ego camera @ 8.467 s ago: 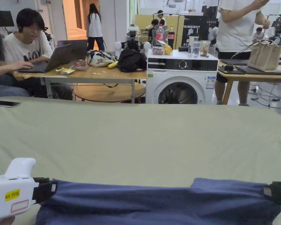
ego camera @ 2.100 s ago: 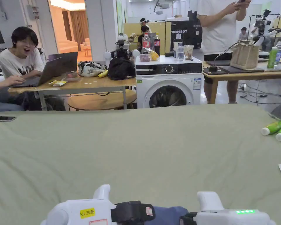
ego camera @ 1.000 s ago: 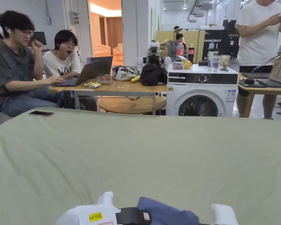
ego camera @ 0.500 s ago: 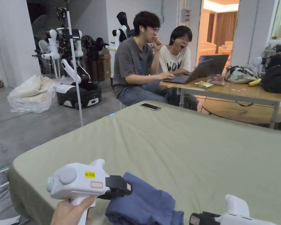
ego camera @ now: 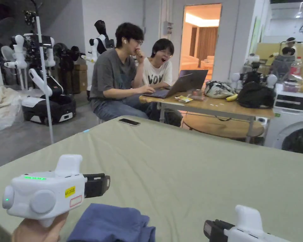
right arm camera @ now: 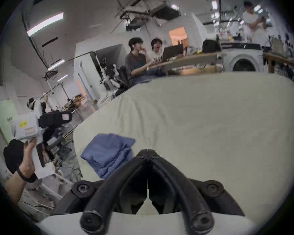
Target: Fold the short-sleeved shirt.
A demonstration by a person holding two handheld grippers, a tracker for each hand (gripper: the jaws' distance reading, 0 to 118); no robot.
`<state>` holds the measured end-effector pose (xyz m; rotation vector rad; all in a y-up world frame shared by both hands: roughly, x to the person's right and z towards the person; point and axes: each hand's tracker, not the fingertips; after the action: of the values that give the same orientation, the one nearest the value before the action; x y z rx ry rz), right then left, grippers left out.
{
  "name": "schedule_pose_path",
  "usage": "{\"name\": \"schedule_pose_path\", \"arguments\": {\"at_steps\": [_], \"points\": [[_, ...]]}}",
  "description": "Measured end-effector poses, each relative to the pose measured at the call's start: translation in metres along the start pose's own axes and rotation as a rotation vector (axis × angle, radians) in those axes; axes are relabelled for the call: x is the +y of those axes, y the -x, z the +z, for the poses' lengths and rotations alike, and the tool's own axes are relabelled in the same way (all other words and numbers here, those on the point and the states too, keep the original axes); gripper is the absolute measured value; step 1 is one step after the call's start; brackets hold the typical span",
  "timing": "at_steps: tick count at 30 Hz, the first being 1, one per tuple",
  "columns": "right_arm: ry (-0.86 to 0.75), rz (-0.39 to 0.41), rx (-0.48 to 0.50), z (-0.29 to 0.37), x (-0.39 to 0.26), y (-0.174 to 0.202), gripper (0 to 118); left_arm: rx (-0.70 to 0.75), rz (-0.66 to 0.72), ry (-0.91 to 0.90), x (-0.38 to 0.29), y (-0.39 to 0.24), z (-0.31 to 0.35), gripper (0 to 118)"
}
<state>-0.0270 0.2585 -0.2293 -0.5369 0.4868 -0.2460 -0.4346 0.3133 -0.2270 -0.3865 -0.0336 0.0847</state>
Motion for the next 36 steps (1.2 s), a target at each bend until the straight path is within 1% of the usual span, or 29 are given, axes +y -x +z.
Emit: {"name": "schedule_pose_path", "arguments": {"at_steps": [1, 3, 5, 6, 8, 9, 10, 12, 13, 14, 16, 18, 19, 20, 22, 23, 24, 25, 26, 27, 28, 30, 31, 32, 34, 35, 36], "points": [[-0.020, 0.023, -0.025, 0.014, 0.003, -0.003, 0, -0.021, -0.017, -0.004, 0.006, -0.017, 0.011, 79], [-0.061, 0.094, -0.077, 0.049, 0.010, -0.014, 0, -0.120, -0.027, -0.052, 0.013, -0.052, 0.030, 79], [-0.109, 0.172, -0.136, 0.087, 0.013, -0.021, 0, -0.223, -0.035, -0.061, 0.019, -0.085, 0.050, 78], [-0.134, 0.212, -0.179, 0.109, 0.012, -0.028, 0, -0.247, -0.046, -0.073, 0.020, -0.101, 0.057, 78], [-0.172, 0.249, -0.261, 0.140, 0.010, -0.040, 0, -0.255, -0.080, -0.095, 0.021, -0.128, 0.066, 74], [-0.188, 0.265, -0.305, 0.157, 0.009, -0.048, 0, -0.280, -0.101, -0.122, 0.023, -0.139, 0.065, 63], [-0.202, 0.269, -0.342, 0.169, 0.008, -0.054, 0, -0.292, -0.103, -0.127, 0.023, -0.149, 0.067, 45], [-0.235, 0.253, -0.407, 0.194, 0.007, -0.070, 0, -0.363, -0.111, -0.131, 0.023, -0.177, 0.068, 3], [-0.233, 0.254, -0.410, 0.203, 0.008, -0.076, 0, -0.375, -0.126, -0.125, 0.021, -0.186, 0.066, 0], [-0.232, 0.257, -0.445, 0.213, 0.008, -0.082, 0, -0.398, -0.163, -0.186, 0.020, -0.200, 0.067, 0], [-0.267, 0.236, -0.517, 0.228, 0.009, -0.091, 0, -0.399, -0.219, -0.156, 0.017, -0.227, 0.066, 0], [-0.303, 0.178, -0.554, 0.238, 0.011, -0.098, 0, -0.331, -0.228, -0.207, 0.011, -0.247, 0.061, 0], [-0.316, 0.158, -0.562, 0.240, 0.013, -0.099, 0, -0.321, -0.226, -0.209, 0.010, -0.256, 0.061, 0], [-0.338, 0.148, -0.595, 0.241, 0.014, -0.101, 0, -0.292, -0.230, -0.197, 0.006, -0.265, 0.066, 0], [-0.337, 0.217, -0.719, 0.244, 0.017, -0.088, 0, -0.157, -0.224, -0.202, -0.005, -0.278, 0.080, 0], [-0.377, 0.214, -0.767, 0.248, 0.013, -0.078, 0, -0.082, -0.259, -0.211, -0.009, -0.285, 0.088, 0], [-0.416, 0.206, -0.767, 0.251, 0.009, -0.071, 0, -0.059, -0.279, -0.199, -0.016, -0.288, 0.093, 0], [-0.413, 0.211, -0.743, 0.254, 0.005, -0.067, 0, -0.084, -0.249, -0.203, -0.020, -0.288, 0.094, 0], [-0.409, 0.207, -0.747, 0.254, -0.001, -0.062, 0, -0.134, -0.160, -0.185, -0.018, -0.285, 0.092, 0], [-0.406, 0.197, -0.756, 0.253, -0.005, -0.058, 0, -0.272, -0.124, -0.161, -0.018, -0.282, 0.092, 0], [-0.400, 0.183, -0.752, 0.252, -0.010, -0.059, 0, -0.309, -0.122, -0.133, -0.023, -0.280, 0.094, 0], [-0.422, 0.060, -0.773, 0.250, -0.021, -0.055, 0, -0.183, -0.194, -0.224, -0.024, -0.284, 0.099, 0], [-0.427, 0.033, -0.745, 0.250, -0.024, -0.056, 0, -0.176, -0.212, -0.211, -0.023, -0.283, 0.099, 0], [-0.439, 0.034, -0.721, 0.249, -0.026, -0.059, 0, -0.190, -0.197, -0.203, -0.020, -0.282, 0.099, 0], [-0.419, 0.036, -0.719, 0.246, -0.025, -0.059, 0, -0.241, -0.211, -0.220, -0.021, -0.281, 0.103, 0], [-0.414, 0.048, -0.709, 0.244, -0.026, -0.057, 0, -0.214, -0.215, -0.279, -0.021, -0.281, 0.106, 0], [-0.413, 0.080, -0.706, 0.243, -0.026, -0.053, 0, -0.187, -0.200, -0.271, -0.023, -0.279, 0.107, 0]]}}
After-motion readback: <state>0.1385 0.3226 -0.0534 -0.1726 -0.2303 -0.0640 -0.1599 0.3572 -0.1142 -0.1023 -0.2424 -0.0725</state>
